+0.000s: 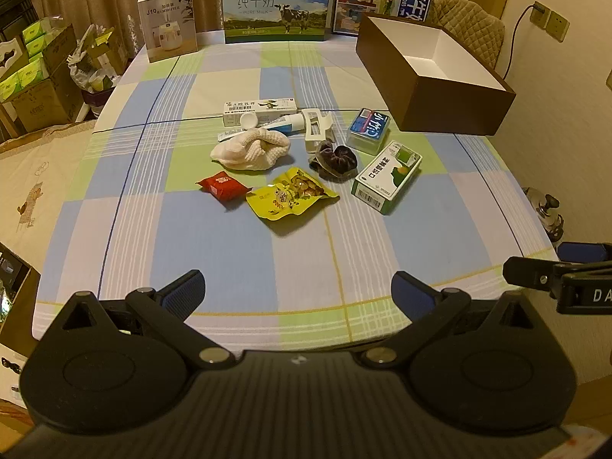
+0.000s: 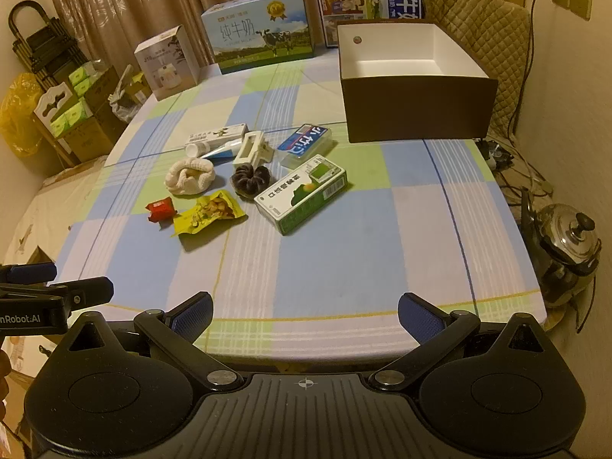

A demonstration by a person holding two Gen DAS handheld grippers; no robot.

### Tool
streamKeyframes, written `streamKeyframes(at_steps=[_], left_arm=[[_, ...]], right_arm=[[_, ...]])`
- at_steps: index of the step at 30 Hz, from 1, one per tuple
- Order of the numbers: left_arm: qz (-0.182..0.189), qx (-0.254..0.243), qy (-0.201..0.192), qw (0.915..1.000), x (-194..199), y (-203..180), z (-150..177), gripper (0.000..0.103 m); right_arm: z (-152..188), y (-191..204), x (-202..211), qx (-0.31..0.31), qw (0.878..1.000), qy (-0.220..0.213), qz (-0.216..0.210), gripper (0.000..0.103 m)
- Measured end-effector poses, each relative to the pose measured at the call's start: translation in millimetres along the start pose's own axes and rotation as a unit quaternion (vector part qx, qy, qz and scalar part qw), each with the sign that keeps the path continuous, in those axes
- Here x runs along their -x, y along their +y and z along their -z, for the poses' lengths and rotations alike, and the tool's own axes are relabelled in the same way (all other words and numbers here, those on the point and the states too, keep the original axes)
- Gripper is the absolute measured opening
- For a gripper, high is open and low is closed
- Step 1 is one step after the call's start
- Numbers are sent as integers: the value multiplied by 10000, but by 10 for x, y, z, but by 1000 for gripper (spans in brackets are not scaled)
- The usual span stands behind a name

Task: Organize objects
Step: 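Move both tools toward the yellow snack bag and green medicine box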

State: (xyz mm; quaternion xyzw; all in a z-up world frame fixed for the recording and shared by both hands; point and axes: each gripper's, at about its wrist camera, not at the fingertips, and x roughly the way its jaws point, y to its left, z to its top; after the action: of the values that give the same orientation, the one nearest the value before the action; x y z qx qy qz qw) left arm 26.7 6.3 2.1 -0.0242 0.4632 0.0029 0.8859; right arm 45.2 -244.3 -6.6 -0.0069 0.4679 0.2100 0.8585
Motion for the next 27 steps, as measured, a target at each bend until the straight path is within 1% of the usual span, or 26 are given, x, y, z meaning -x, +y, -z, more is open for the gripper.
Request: streamKeyframes(at_steps=[15,27], left_arm=[[-25,22,66,10000,-115,-81,-53,102],[-90,44,151,9998,-262,-187,-174,102]], right_arm=[[-98,-160,-94,42,9999,109,-61,101],[-226,-360,-218,11,9997,227,-102,101]])
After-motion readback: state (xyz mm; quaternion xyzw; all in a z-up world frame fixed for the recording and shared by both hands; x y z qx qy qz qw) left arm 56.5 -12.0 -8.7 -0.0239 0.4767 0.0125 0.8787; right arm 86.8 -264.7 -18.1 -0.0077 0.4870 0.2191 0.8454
